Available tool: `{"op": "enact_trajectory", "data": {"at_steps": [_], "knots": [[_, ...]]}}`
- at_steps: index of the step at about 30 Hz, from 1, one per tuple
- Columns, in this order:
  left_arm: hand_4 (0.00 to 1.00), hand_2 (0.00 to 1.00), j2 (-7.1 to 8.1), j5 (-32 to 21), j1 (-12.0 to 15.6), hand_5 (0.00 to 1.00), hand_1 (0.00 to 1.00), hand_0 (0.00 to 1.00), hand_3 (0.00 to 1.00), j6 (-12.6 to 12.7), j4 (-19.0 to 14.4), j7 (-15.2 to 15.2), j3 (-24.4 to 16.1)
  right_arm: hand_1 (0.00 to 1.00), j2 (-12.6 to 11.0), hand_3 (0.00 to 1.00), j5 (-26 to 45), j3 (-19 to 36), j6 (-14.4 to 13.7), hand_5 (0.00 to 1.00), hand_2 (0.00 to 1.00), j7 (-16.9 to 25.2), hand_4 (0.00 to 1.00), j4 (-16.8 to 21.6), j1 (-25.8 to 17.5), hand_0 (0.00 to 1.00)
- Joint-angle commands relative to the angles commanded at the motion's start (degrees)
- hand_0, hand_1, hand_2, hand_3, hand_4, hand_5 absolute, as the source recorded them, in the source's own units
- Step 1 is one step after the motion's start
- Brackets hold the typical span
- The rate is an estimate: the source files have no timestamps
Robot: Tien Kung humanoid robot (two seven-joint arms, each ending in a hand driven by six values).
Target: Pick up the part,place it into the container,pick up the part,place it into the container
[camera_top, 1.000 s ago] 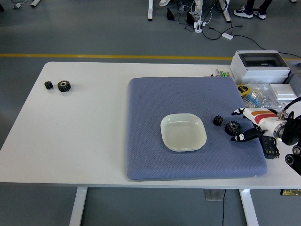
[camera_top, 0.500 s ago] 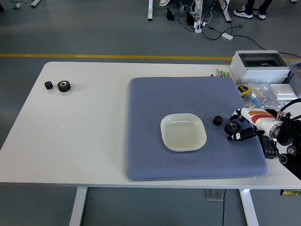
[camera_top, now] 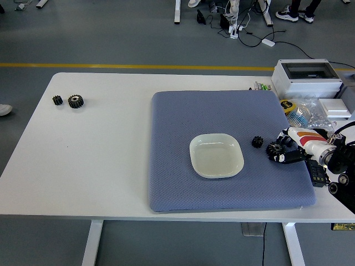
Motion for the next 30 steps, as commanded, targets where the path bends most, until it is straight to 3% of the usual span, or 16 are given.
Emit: {"op": "enact_trajectory", "data": {"at_steps": [2,12,19,30], "knots": [[0.643,0.663,0.00,0.0,0.0,0.582,0.687,0.712,0.556,0.0,0.0,0.0,0.1,0.447,0.0,0.498,0.1,0.0,-0.4,0.365,0.504,0.3,0.773,0.1,0.0,0.316],[0.643,0.663,0.00,0.0,-0.1,0.583,0.686,0.711,0.556,-0.1,0.0,0.1,0.4,0.430,-0.9,0.497,-0.8,0.8,-0.6,0.371,0.486,0.5,0.763,2.8,-0.6,0.258],[0.643,0.662,0.00,0.3,0.1,0.582,0.686,0.711,0.556,-0.1,0.0,0.1,0.2,0.416,-2.5,0.494,-2.6,2.1,-0.8,0.368,0.475,0.0,0.748,8.6,-0.8,0.232],[0.644,0.663,0.00,0.8,0.4,0.583,0.685,0.712,0.555,0.0,0.0,0.0,-0.2,0.411,-3.7,0.494,-8.0,0.9,-0.5,0.367,0.472,-1.8,0.729,22.0,0.1,0.232]]}}
